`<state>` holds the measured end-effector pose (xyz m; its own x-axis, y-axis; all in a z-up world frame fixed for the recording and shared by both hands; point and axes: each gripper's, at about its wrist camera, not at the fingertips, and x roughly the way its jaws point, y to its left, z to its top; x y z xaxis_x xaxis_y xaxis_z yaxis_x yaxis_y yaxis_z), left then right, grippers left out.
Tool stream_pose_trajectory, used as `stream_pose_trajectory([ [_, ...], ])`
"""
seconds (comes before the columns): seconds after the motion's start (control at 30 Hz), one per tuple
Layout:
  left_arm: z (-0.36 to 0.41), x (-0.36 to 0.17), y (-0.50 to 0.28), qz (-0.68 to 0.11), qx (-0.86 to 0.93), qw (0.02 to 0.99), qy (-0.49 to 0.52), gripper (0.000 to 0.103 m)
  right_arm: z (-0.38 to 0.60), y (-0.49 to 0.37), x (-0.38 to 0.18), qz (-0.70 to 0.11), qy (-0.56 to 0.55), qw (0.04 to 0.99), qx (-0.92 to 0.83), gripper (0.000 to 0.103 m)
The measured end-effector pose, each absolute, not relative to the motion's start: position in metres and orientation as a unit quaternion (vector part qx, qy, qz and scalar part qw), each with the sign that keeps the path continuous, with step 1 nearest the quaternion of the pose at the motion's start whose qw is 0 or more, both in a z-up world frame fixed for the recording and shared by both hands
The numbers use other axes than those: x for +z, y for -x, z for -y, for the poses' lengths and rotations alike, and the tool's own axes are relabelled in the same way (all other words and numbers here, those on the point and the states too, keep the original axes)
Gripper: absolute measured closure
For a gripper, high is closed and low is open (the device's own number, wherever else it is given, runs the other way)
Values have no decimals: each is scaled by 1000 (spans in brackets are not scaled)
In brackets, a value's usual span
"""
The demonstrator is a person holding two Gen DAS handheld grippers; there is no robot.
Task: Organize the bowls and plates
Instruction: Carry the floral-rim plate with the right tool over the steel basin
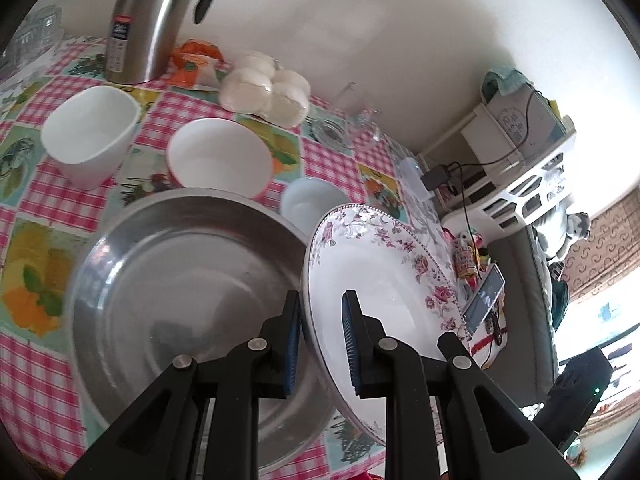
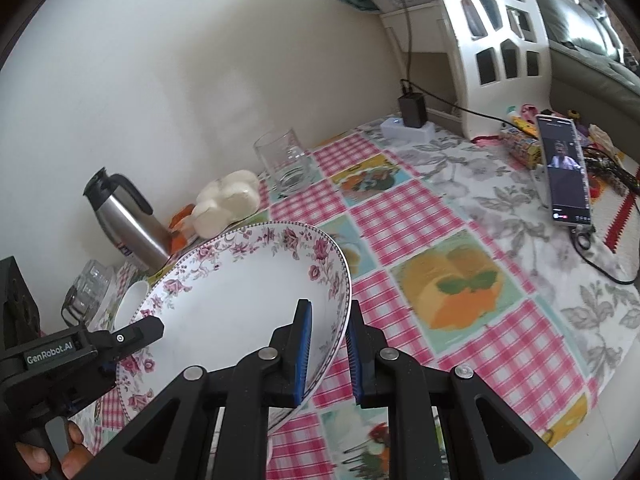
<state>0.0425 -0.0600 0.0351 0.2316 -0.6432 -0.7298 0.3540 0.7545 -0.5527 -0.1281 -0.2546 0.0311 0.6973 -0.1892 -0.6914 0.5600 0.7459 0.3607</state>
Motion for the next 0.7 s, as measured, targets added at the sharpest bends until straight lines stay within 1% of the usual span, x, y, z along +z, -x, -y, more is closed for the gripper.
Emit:
stream_pose_trajectory([
  [0.3, 29, 31, -57, -538, -294, 779, 135, 82, 220, 107, 26, -345, -266, 879, -194, 85],
  [0.7, -14, 12, -76, -568, -248, 769, 157, 82, 180, 81, 11, -381, -237, 879, -165, 84],
])
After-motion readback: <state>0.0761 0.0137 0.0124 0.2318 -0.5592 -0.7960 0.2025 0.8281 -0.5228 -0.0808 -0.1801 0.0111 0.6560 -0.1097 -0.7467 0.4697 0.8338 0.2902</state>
